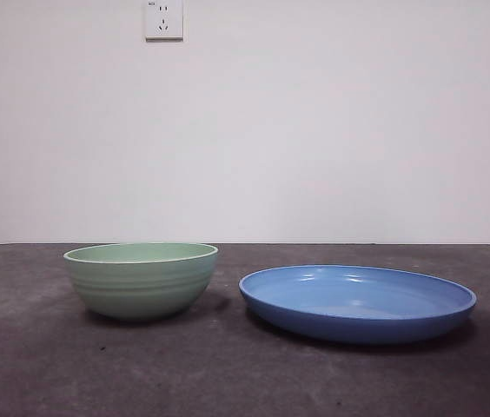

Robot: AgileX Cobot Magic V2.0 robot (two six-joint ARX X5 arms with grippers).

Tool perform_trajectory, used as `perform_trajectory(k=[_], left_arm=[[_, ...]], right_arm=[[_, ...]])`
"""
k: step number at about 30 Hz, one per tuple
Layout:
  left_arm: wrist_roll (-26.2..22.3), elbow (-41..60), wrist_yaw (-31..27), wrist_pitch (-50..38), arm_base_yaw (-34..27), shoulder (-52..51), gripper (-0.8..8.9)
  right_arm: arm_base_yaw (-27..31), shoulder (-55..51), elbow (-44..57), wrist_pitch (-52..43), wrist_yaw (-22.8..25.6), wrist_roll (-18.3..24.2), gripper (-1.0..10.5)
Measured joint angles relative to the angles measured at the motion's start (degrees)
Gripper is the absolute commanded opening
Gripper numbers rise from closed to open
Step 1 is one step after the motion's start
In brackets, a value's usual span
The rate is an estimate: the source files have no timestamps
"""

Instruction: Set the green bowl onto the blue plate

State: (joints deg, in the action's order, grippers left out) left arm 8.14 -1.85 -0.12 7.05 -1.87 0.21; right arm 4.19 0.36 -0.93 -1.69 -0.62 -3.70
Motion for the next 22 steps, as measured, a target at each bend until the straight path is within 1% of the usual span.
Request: perform_trajectory(k=[5, 6, 9, 13, 16, 19, 22], left_arm=[[1.5, 0.0, 0.0, 0.0, 0.0, 0.3, 0.15], [2.2, -0.1, 0.0, 0.0, 0.1, 0.7, 0.15], [5.3, -1.5, 0.4, 0.1, 0.6, 2.6, 0.15], [9.0, -6.5, 1.9, -0.9, 1.7, 6.0, 0.15], [10.1, -12.3, 1.9, -1.4, 2.4, 9.9, 0.15], [10.7, -19.0, 2.8, -0.6, 2.9, 14.8, 0.15], [10.8, -26.4, 5.6, 2.0, 3.4, 20.1, 0.15]], right_arm=[[0.0, 0.0, -0.1, -0.1, -3.6, -7.9, 0.1], [0.0, 0.2, -0.7, 0.8, -3.7, -9.7, 0.1], [0.0, 2.3, -4.5, 3.4, -3.8, -13.3, 0.1], [0.0, 6.7, -12.7, 6.6, -5.0, -15.6, 0.1], [0.0, 11.1, -18.5, 9.2, -7.9, -16.6, 0.1], [0.0, 15.4, -23.7, 12.5, -12.4, -17.4, 0.1], [0.0, 19.1, -29.0, 17.3, -17.5, -17.6, 0.1]])
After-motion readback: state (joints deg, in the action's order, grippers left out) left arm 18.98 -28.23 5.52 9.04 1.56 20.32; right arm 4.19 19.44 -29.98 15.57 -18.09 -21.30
